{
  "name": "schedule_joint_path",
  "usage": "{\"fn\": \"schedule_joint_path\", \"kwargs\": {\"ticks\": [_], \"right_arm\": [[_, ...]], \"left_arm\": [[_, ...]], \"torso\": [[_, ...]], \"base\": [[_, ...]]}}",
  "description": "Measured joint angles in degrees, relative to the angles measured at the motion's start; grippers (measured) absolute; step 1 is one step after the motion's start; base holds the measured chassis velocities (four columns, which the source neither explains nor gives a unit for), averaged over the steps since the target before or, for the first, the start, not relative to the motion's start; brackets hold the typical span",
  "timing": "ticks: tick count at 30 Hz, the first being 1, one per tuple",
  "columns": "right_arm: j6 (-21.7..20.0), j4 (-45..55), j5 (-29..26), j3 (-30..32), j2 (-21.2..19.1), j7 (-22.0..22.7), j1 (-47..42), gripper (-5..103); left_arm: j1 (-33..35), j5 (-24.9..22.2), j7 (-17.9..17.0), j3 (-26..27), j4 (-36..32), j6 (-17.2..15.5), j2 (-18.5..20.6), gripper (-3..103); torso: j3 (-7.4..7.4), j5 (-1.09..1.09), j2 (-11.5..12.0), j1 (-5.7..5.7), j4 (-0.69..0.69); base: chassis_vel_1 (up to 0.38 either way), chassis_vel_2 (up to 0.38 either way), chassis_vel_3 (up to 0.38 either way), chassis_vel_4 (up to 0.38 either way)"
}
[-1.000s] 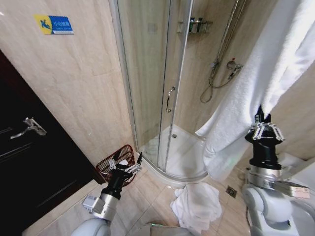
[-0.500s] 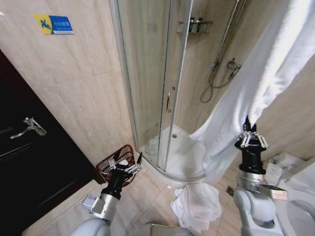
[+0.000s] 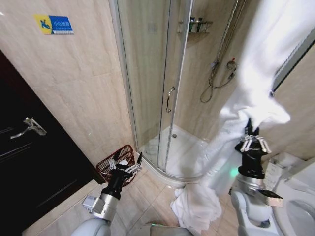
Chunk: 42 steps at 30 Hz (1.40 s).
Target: Discard the used towel into the hamper.
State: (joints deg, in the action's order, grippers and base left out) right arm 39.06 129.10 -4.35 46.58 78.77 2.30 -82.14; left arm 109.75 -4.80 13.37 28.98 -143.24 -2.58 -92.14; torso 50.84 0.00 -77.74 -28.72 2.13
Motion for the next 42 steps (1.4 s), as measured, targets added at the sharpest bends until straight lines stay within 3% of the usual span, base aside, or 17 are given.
{"fn": "schedule_joint_path", "kwargs": {"ticks": [11,12,16,22,42], "right_arm": [[-2.0,4.91,2.39,8.72,-10.33,4.75,6.05,4],[-2.78,5.86,1.15,9.39,-11.29,5.66,6.33,4],[-4.4,7.89,-1.9,9.47,-11.34,5.8,4.99,4],[-7.4,12.89,-7.36,8.65,-9.67,4.24,1.82,4],[-9.06,14.34,-12.4,10.62,-9.89,1.37,0.28,4]], "left_arm": [[0.01,0.0,0.0,0.0,0.0,0.0,0.01,100],[0.0,0.0,0.0,0.0,0.0,0.0,0.0,100],[0.0,0.0,0.0,0.0,0.0,0.0,0.0,100],[0.0,0.0,0.0,0.0,0.0,0.0,0.0,100],[0.0,0.0,0.0,0.0,0.0,0.0,0.0,100]], "torso": [[0.01,0.07,0.0,-0.01,0.0],[0.0,-0.06,0.0,-0.01,0.0],[0.0,0.04,0.0,-0.01,0.0],[0.0,0.01,0.0,0.0,-0.01],[0.0,0.0,0.0,0.0,0.0]], "base": [[0.0,0.0,0.0,0.0],[0.0,0.0,0.0,0.0],[0.0,0.0,0.0,0.0],[0.0,0.0,0.0,0.0],[0.0,0.0,0.0,0.0]]}}
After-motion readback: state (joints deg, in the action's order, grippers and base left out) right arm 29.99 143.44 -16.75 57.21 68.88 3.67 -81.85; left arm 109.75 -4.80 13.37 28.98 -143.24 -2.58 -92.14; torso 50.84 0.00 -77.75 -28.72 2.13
